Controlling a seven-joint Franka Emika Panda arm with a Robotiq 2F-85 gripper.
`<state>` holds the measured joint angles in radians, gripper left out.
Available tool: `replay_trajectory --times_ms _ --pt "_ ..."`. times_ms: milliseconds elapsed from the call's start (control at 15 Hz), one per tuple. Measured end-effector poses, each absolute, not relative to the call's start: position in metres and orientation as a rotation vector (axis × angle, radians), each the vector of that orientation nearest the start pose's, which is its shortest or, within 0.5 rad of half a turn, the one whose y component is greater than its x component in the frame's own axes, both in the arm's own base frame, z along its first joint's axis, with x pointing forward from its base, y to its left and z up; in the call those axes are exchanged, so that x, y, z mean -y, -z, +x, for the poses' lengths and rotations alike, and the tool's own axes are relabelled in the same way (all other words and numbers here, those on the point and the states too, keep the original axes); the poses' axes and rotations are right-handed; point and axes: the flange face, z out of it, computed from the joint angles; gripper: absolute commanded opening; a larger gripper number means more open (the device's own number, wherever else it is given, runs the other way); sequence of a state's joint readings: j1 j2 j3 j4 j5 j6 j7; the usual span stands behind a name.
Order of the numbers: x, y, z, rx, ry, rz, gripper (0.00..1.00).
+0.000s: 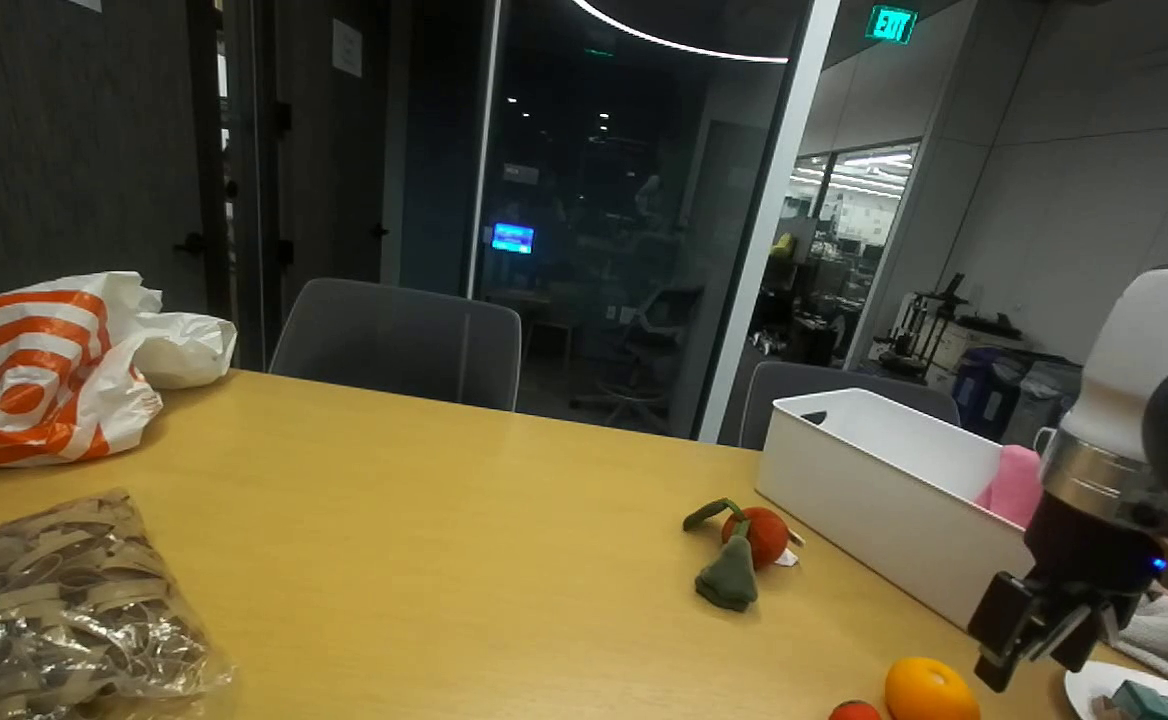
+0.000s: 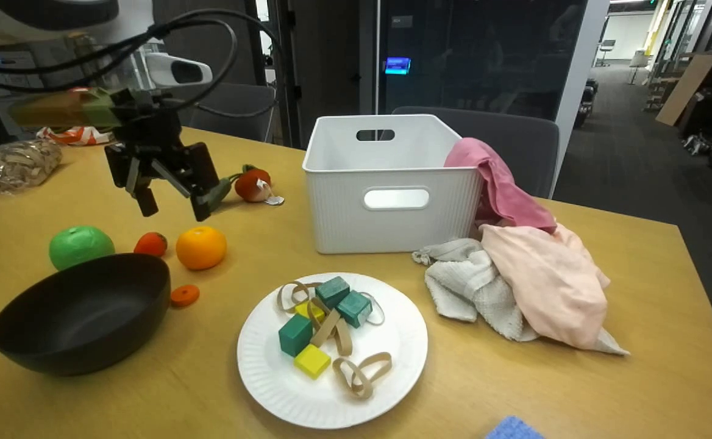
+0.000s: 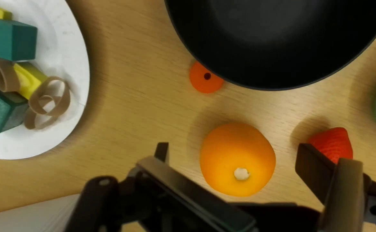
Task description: Put the orange and the apple inside the black bowl
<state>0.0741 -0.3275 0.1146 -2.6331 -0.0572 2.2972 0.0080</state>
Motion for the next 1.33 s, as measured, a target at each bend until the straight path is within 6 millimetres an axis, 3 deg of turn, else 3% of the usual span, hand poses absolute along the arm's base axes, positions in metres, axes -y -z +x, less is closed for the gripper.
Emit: replay_trajectory --times_ms 733,800,867,933,1067,1200,1267,1333 --pt "-0.078 -0.286 0.420 0.385 0.020 -3.119 1.00" --pt "-0.079 -0.282 0.421 0.401 0.024 -3.119 0.75" --pt "-0.081 -0.277 0.421 0.414 0.021 -3.118 0.70" --pt "-0.081 -0.274 0.421 0.433 0.009 -3.115 0.53" --pt "-0.082 -0.269 0.422 0.457 -0.008 -3.110 0.30" --pt "-0.085 -0.268 0.421 0.478 -0.011 -3.107 0.08" --pt "-0.086 -0.269 0.421 0.490 -0.009 -3.103 0.09" --pt "-0.089 -0.270 0.421 0.503 -0.005 -3.096 0.00"
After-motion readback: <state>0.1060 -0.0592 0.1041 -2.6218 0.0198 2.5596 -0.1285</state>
